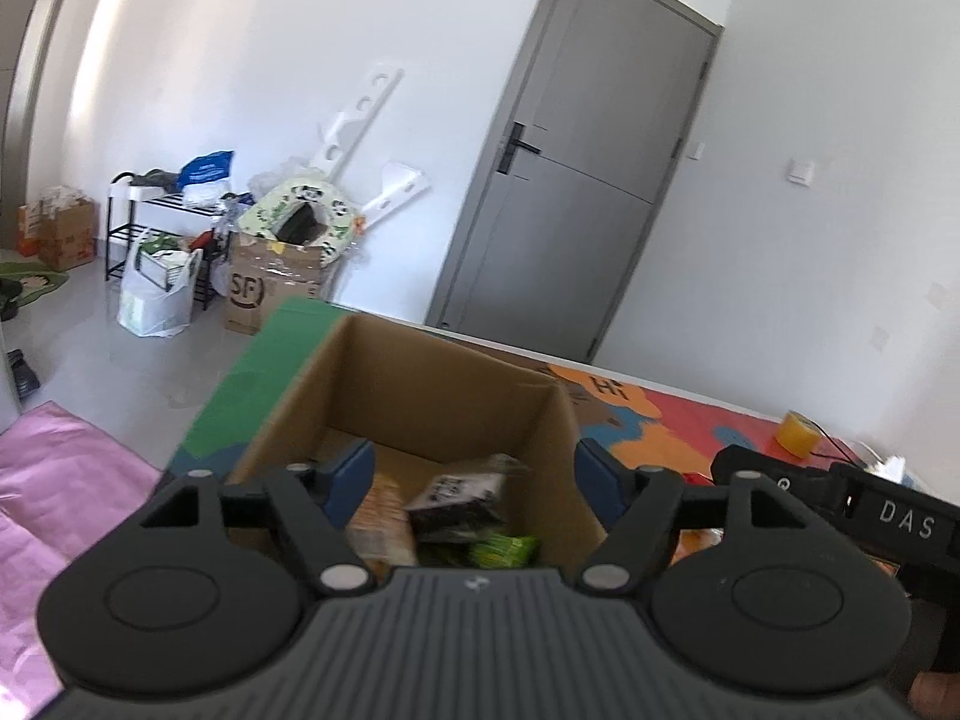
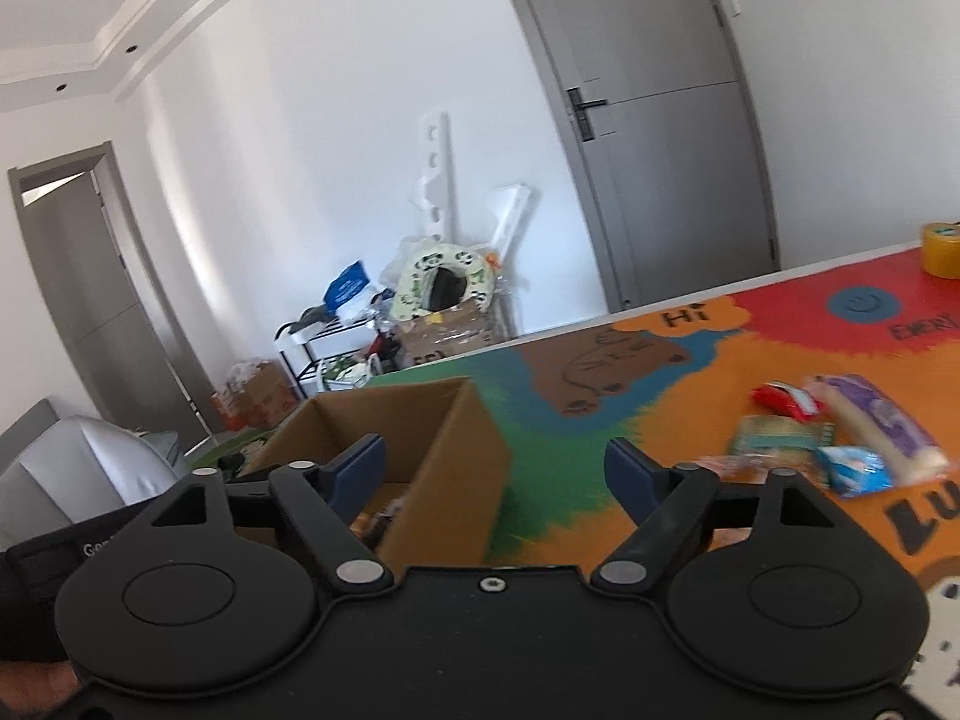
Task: Organize snacks
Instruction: 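Move both grippers back over the snack pile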
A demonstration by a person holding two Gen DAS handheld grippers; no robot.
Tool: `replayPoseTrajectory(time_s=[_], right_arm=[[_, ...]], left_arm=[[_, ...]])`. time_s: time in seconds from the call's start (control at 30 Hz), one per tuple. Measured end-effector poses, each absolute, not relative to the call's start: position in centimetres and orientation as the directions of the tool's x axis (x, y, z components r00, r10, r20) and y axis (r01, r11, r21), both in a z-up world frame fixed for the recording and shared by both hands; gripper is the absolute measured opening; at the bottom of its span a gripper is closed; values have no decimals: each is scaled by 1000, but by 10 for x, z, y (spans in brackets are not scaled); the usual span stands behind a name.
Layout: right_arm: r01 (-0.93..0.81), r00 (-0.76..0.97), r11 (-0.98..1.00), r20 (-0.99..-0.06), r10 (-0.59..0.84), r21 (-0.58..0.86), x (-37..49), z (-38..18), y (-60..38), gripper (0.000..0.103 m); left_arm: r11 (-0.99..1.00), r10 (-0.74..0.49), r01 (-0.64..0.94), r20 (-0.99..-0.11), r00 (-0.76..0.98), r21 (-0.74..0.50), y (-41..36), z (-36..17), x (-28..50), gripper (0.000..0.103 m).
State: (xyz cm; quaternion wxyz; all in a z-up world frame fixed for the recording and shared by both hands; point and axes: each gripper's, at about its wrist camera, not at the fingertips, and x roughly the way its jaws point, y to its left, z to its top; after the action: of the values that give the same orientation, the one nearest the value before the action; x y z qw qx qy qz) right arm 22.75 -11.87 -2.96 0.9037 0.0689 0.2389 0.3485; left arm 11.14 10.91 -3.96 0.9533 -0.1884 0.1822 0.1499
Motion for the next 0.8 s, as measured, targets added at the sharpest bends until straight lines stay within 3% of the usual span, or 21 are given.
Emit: replayPoseTrajectory(time_s=[0.8], right_arm=[[-404,781,853,-361,510,331,224,-36,-249,101]], left_arm=[[950,71,-193,-432,899,-245,7,-39,136,87]])
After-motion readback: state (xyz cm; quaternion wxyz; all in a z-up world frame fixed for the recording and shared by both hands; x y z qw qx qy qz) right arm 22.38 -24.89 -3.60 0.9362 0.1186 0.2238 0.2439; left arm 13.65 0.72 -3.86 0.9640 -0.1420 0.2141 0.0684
